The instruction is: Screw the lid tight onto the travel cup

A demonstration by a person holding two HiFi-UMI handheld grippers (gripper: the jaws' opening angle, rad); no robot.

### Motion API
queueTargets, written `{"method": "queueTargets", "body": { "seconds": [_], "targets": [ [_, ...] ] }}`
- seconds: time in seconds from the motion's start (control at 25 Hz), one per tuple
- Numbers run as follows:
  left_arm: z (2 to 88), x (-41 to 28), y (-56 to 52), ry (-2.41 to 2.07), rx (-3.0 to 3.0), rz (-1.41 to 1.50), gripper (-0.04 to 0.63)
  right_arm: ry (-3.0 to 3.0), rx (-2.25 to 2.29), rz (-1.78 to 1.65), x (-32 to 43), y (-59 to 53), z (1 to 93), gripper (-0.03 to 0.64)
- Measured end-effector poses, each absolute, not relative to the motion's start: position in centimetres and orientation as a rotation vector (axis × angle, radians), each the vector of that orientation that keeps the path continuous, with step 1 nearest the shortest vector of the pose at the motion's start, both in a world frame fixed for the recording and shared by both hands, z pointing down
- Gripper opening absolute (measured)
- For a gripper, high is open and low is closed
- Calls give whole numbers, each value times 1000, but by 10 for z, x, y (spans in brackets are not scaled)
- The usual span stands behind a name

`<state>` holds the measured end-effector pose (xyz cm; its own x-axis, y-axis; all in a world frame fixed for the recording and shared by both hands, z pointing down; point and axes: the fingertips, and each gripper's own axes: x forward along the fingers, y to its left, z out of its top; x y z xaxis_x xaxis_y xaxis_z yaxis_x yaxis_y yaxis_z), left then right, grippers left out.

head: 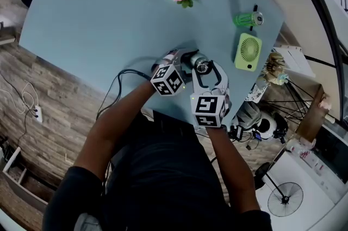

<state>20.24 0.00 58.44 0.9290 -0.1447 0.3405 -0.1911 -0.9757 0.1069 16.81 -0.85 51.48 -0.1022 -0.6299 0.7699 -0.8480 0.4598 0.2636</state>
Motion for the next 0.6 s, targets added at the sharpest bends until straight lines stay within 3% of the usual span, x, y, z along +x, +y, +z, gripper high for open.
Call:
{"method": "queueTargets", "body": {
  "seconds": [0.36, 0.6],
  "targets": [
    [584, 202, 1, -255, 2950, 503, 425, -1973, 745, 188, 152, 6, 493, 259],
    [584, 202, 0, -253, 2947, 503, 425, -1864, 166, -210, 160, 6, 488, 258]
  ]
}}
